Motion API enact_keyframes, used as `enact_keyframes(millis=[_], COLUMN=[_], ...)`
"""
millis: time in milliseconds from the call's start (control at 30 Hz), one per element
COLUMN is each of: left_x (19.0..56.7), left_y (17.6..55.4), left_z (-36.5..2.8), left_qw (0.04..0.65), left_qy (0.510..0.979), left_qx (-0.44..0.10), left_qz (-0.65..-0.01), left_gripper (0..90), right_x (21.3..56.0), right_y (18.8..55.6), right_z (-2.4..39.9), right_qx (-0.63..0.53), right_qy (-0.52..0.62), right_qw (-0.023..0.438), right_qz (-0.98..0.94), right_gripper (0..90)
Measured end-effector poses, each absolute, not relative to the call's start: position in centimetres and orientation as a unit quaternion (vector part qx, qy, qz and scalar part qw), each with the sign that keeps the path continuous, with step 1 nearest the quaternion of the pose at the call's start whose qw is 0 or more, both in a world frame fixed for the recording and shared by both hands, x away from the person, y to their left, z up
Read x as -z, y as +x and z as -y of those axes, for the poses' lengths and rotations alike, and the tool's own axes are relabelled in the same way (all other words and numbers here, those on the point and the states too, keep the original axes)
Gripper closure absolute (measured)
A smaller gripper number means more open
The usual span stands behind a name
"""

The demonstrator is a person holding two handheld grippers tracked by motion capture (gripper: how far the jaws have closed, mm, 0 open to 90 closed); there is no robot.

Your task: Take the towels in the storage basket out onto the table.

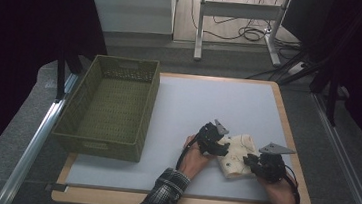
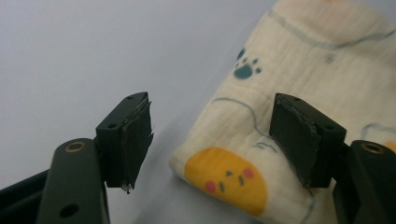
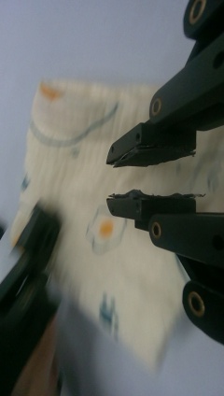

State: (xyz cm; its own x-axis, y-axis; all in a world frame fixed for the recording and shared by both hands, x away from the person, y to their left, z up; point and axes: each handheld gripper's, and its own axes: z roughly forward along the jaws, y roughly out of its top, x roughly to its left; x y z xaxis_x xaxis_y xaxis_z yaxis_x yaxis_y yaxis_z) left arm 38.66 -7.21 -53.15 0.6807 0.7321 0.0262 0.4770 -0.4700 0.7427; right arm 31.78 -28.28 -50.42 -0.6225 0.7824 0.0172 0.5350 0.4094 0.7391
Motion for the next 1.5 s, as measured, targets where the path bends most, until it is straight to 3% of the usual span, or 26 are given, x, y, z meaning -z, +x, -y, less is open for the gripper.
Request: enact_keyframes(millis=[233,400,500,667,967,1233,1433,1500], left_x=[53.4,53.5,53.5,52.2,51.6,53.0,53.5,53.4], left_y=[38.9,39.0,39.0,38.8,38.7,39.3,39.5,39.5], left_z=[6.9,6.7,6.8,6.0,3.1,3.5,3.7,3.7], left_qw=[0.377,0.380,0.380,0.389,0.400,0.389,0.391,0.390], left_qy=[0.835,0.833,0.833,0.828,0.823,0.832,0.833,0.834], left_qx=[-0.158,-0.154,-0.155,-0.165,-0.144,-0.123,-0.112,-0.110], left_qz=[-0.369,-0.371,-0.370,-0.368,-0.377,-0.376,-0.374,-0.374], left_gripper=[29.5,29.5,29.0,28.3,40.6,42.8,46.1,47.6], right_x=[50.5,52.2,52.3,50.9,49.1,50.9,51.8,51.9], right_y=[29.2,29.0,29.1,29.2,30.1,30.9,31.2,31.1], right_z=[24.9,24.0,24.1,24.9,30.1,32.0,31.8,31.8], right_qx=[-0.395,-0.378,-0.372,-0.388,-0.370,-0.348,-0.345,-0.341], right_qy=[0.351,0.346,0.343,0.350,0.410,0.448,0.465,0.470], right_qw=[0.111,0.118,0.125,0.122,0.197,0.177,0.162,0.168], right_qz=[-0.841,-0.851,-0.853,-0.844,-0.810,-0.804,-0.799,-0.797], right_gripper=[75.7,85.5,86.4,76.1,63.8,49.4,50.8,55.7])
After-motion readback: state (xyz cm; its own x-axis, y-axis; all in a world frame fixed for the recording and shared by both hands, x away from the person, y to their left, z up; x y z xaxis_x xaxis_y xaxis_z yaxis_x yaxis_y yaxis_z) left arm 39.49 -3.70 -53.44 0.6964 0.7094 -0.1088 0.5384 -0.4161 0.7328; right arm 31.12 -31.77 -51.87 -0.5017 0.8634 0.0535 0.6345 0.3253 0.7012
